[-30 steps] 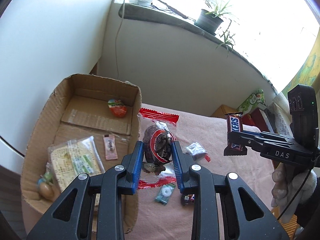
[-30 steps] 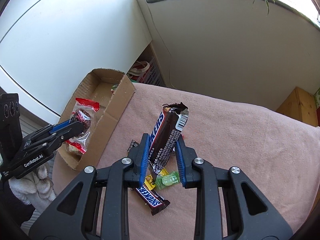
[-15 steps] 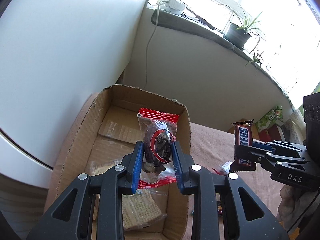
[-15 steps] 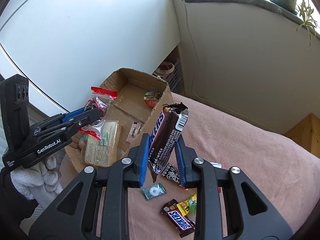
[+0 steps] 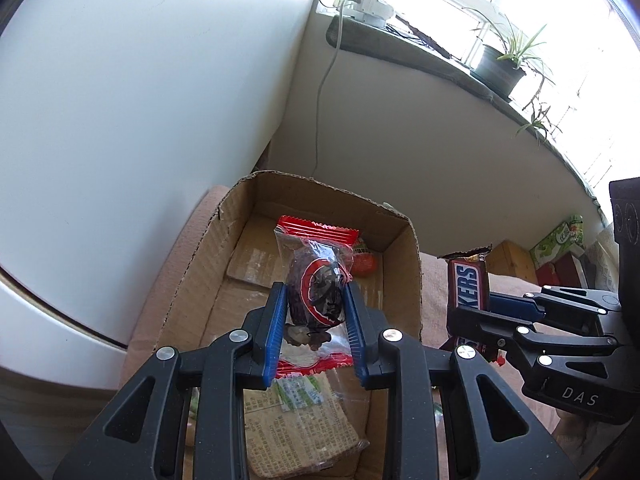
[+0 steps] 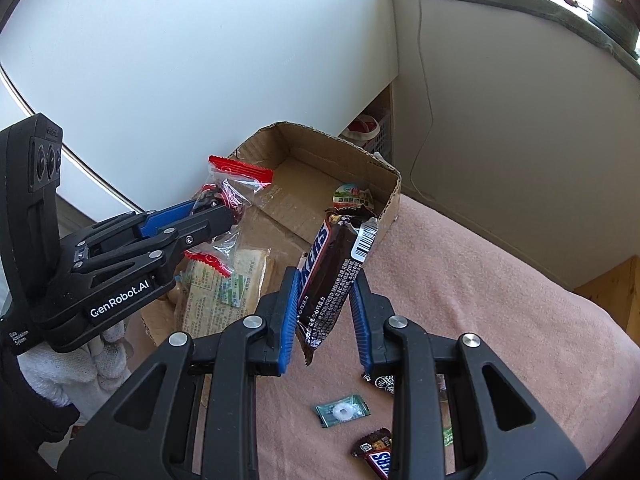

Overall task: Organize snacks
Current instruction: 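Carry the candy bag and Snickers bar into the box, opening the right tool, then open the left tool to release the candy bag and withdraw both tools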

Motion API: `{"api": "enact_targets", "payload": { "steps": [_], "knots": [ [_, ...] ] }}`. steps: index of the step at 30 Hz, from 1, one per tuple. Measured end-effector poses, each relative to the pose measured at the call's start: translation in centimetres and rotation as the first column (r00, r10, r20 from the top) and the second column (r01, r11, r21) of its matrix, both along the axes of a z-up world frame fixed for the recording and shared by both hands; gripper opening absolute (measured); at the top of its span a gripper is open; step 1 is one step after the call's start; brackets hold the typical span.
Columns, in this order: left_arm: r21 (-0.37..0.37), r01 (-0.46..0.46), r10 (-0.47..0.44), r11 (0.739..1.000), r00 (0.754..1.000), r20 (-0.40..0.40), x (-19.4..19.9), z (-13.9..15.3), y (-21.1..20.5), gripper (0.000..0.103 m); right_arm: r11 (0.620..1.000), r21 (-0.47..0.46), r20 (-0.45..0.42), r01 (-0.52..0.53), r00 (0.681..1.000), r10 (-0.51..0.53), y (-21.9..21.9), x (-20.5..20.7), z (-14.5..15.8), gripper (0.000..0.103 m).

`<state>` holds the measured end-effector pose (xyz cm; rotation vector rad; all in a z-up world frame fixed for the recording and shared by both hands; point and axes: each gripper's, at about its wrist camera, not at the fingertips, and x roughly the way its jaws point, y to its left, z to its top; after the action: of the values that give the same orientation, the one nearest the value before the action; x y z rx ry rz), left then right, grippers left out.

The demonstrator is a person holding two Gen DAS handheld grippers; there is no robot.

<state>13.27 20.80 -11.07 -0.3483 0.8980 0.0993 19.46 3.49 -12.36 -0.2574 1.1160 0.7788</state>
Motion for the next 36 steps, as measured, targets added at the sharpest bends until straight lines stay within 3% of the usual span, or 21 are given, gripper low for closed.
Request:
{"api": "enact_targets", "payload": {
  "steps": [15, 32, 34, 36],
  "knots": [
    [-0.011, -0.021, 0.021, 1.0, 0.999, -0.026, 0.7, -0.5, 0.8, 0.027, 0.999, -0.029, -0.041, -0.026, 0.999, 0.025, 3.1, 0.5, -2.8, 0.026],
    [-0.001, -0.034, 0.033, 0.999, 0.999, -0.025, 0.7, -0.3, 1.3, 0.028, 0.998, -0.026, -0.017, -0.055, 0.998, 0.055, 3.9, -0.4, -2.0, 0.027],
    [0.003, -0.036, 0.036, 0.999, 0.999, -0.024, 0.6, -0.2, 1.4, 0.029, 0.998, -0.028, -0.016, -0.056, 0.998, 0.055, 3.9, -0.5, -1.8, 0.032],
    [0.009, -0.036, 0.036, 0.999, 0.999, -0.02, 0.5, -0.1, 1.4, 0.033, 0.998, -0.028, -0.005, -0.052, 0.999, 0.052, 3.7, -0.6, -1.6, 0.046]
  ]
}}
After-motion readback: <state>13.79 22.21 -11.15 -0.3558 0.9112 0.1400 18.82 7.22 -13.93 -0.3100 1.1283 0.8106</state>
